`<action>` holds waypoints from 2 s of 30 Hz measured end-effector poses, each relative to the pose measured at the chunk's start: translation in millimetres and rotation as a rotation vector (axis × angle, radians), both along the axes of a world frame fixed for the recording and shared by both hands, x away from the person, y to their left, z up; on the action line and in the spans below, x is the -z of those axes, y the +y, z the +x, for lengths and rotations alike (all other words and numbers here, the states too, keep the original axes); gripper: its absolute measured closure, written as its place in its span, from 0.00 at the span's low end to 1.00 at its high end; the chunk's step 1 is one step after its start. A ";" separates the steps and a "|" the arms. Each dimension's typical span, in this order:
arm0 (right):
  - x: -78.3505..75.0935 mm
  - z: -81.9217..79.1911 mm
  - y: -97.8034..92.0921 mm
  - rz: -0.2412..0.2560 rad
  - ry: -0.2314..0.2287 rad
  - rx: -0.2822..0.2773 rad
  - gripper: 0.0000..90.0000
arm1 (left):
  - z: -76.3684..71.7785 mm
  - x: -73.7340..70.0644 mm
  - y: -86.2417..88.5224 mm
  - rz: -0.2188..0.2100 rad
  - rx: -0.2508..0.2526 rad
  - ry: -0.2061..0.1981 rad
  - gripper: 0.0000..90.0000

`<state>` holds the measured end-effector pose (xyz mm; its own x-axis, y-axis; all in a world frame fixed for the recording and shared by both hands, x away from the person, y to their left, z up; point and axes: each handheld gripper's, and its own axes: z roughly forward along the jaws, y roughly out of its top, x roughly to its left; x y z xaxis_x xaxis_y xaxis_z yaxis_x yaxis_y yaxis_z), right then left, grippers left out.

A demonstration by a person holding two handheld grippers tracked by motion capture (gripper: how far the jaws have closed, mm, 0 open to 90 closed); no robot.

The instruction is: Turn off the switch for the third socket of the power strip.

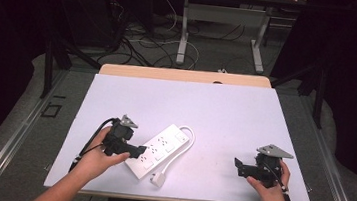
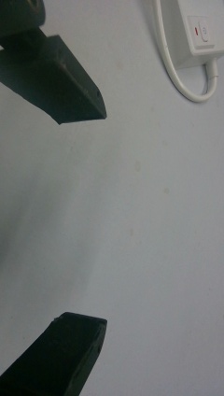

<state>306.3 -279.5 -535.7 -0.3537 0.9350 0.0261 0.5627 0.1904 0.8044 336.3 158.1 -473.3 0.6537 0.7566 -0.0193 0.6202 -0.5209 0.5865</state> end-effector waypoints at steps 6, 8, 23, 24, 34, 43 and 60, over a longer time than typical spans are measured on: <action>0.0 -0.1 0.0 -0.001 0.000 0.000 0.02 | 2.4 -0.2 4.1 0.000 -0.009 -0.034 0.29; 0.0 -0.1 -0.1 -0.001 -0.001 0.000 0.02 | 2.9 -1.1 6.0 0.014 -0.006 -0.038 0.29; 0.2 -0.2 0.9 0.000 -0.004 0.005 0.02 | 6.1 -5.5 23.3 -0.012 -0.071 -0.042 0.29; -0.1 -0.3 0.5 0.001 0.001 0.001 0.02 | 6.6 -6.0 24.9 -0.017 -0.073 -0.041 0.29; 0.2 -0.1 0.6 0.001 0.003 0.004 0.02 | 9.8 -7.8 44.7 -0.061 -0.128 -0.061 0.20; 0.1 0.1 -0.3 -0.002 -0.001 0.002 0.01 | 11.6 -3.7 62.9 -0.116 -0.188 -0.089 0.03; -0.5 0.9 -3.6 0.002 -0.005 0.020 0.02 | 11.7 8.8 89.9 -0.228 -0.277 -0.119 0.00</action>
<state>307.3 -283.2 -535.3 -0.3347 0.9419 0.0264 0.5621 0.1771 0.8079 348.1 247.9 -482.1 0.4331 0.8898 -0.1438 0.6395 -0.1908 0.7447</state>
